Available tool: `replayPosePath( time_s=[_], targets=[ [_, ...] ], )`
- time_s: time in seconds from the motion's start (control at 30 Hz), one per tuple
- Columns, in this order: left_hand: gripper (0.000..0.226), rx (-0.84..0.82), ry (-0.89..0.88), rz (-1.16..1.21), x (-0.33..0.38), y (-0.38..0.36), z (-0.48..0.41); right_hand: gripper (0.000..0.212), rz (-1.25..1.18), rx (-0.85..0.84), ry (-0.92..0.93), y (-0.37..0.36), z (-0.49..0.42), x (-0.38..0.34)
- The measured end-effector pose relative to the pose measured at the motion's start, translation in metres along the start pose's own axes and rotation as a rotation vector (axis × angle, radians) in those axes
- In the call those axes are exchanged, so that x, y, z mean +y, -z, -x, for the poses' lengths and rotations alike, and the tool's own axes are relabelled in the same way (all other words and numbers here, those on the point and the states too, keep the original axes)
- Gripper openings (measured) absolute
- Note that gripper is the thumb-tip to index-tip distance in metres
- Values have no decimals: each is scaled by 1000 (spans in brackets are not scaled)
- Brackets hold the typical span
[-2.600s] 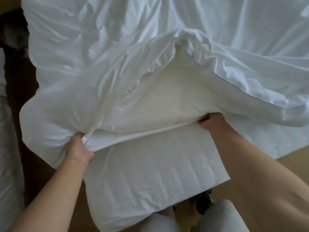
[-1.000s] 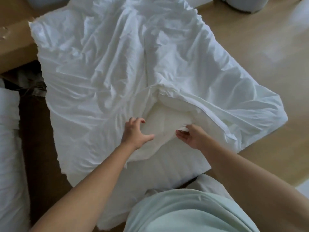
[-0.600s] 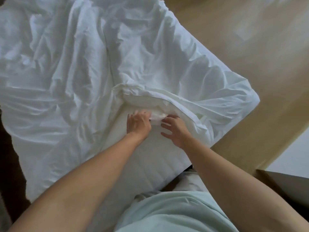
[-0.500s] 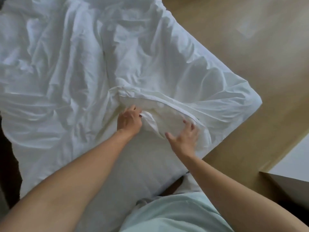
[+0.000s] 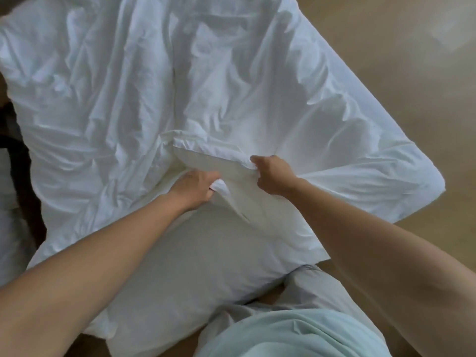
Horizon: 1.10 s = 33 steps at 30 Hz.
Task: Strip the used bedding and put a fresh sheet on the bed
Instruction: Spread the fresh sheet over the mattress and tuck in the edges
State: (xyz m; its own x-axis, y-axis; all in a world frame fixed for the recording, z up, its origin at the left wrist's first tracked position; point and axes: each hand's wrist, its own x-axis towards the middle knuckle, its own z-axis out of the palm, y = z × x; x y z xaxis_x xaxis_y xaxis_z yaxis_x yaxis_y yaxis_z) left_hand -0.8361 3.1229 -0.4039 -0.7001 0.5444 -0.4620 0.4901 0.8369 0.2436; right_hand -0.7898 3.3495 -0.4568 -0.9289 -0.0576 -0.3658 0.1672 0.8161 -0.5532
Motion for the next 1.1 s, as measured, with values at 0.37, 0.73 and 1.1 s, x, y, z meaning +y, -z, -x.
replayPosePath(
  time_s=[0.37,0.73,1.1],
  targets=[
    [12,-343,-260,-274,-17,22,-57,34,97,-211,282,-7,32,-20],
    [49,-93,-120,58,-21,12,-5,33,116,4,-56,-31,14,-104],
    [88,23,476,-90,-62,25,76,19,370,169,218,-5,39,-143]
  ],
)
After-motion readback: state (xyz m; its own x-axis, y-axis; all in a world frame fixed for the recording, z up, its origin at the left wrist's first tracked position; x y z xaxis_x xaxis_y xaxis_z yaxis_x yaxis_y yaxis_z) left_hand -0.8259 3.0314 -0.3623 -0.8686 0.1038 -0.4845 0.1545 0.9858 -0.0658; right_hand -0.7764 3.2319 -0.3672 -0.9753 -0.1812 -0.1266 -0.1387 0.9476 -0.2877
